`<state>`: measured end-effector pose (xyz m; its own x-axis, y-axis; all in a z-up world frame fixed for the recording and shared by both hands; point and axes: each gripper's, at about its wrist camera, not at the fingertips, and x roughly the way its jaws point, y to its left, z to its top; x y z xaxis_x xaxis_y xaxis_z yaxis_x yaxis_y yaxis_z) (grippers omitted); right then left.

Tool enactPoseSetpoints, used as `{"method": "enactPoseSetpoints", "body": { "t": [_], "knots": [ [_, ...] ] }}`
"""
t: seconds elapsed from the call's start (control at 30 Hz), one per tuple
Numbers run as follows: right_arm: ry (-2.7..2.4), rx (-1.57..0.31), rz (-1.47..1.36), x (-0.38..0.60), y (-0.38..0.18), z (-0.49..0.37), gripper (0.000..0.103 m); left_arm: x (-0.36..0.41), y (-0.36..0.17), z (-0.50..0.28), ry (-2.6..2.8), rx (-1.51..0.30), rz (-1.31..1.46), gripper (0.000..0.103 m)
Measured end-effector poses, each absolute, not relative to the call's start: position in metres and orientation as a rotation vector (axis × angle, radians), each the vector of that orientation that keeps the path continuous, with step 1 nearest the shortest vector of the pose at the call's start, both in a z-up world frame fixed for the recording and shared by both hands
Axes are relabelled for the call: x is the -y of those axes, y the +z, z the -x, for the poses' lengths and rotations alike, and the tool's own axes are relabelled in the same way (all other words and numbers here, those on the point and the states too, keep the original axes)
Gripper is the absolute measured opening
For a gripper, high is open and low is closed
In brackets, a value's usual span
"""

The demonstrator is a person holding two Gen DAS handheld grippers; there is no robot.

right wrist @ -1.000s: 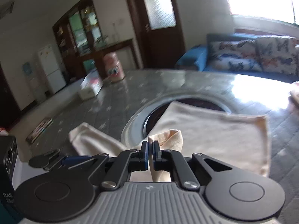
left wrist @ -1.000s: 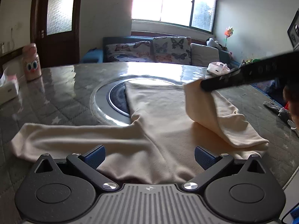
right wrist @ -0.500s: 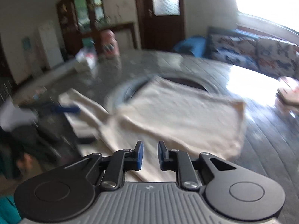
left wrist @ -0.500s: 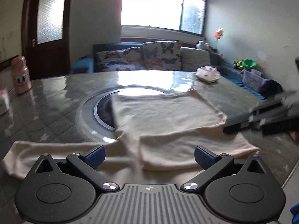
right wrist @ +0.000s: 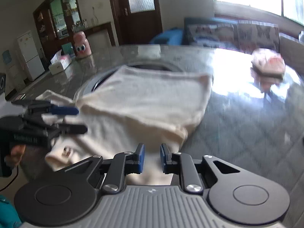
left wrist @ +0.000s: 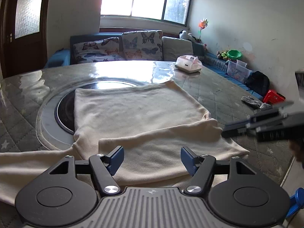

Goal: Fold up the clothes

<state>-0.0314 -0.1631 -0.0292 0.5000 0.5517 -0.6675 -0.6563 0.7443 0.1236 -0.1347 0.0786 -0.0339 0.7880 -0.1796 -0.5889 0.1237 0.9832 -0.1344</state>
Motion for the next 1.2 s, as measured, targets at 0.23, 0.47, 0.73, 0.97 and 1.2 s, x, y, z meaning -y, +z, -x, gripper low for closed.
{"method": "enactPoseSetpoints", "body": {
  "t": [0.23,0.47,0.73,0.97,1.2],
  "knots": [
    [0.728,-0.744,0.175,0.144,-0.042,0.003,0.016,-0.086,-0.041,0.127,-0.134,-0.68,0.117,0.068],
    [0.746,-0.721,0.202,0.141,-0.039,0.006,0.016,-0.093,-0.035,0.119,-0.148,-0.648,0.155,0.069],
    [0.762,-0.724,0.252,0.131,-0.045,0.012,0.017,-0.102,-0.043,0.118,-0.135,-0.648,0.171,0.067],
    [0.858,-0.7,0.311,0.112,-0.038,0.038,0.019,-0.11,-0.039,0.146,-0.076,-0.624,0.146,0.067],
    [0.921,-0.712,0.387,0.091,-0.045,0.057,0.021,-0.12,-0.046,0.163,-0.002,-0.646,0.134,0.062]
  ]
}}
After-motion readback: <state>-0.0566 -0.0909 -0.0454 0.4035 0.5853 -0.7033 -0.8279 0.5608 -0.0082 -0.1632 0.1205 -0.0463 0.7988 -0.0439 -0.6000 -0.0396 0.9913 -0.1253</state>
